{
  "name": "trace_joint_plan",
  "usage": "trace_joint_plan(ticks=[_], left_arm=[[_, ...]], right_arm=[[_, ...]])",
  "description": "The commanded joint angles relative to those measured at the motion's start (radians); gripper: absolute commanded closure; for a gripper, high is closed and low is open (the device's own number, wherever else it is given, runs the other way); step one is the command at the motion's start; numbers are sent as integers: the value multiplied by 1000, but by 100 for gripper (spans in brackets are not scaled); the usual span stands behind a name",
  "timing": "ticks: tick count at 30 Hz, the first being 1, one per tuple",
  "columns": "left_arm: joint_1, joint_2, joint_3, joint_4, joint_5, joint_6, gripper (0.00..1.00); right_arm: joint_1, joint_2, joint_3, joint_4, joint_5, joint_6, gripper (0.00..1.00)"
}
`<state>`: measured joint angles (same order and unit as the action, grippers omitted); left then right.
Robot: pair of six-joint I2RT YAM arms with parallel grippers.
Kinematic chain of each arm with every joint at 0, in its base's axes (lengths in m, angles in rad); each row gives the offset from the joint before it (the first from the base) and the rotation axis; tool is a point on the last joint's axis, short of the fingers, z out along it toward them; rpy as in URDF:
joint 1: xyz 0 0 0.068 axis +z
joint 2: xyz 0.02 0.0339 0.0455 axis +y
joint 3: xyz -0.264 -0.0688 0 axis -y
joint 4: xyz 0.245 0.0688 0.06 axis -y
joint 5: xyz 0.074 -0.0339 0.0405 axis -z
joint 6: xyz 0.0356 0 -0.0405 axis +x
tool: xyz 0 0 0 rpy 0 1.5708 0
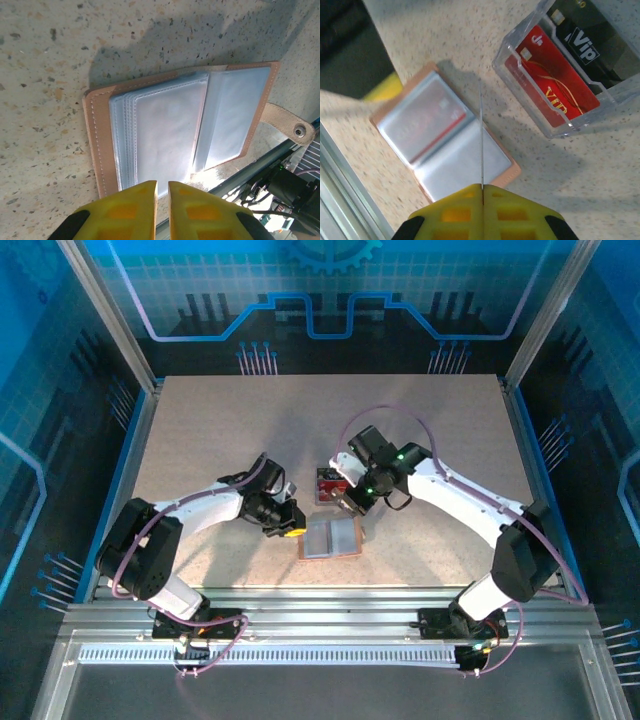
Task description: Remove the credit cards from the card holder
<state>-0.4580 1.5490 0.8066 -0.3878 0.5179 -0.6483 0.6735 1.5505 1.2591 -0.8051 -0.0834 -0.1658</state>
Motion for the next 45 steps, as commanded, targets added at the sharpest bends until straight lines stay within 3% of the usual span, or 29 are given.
trace_joint_plan(ticks=[1, 7, 15, 45], left_arm=[[5, -24, -19, -8, -8, -7, 87], [7, -48, -31, -7, -27, -17, 86], [8, -87, -53, -12, -56, -18, 84], [18, -114, -53, -5, -47, -24, 83]], right_arm=[[33, 36, 48, -162, 52, -330, 100], [22, 125, 126, -244, 80, -497, 100], [10, 167, 210, -222, 34, -590, 100], [-104, 631, 846, -477, 17, -768, 100]])
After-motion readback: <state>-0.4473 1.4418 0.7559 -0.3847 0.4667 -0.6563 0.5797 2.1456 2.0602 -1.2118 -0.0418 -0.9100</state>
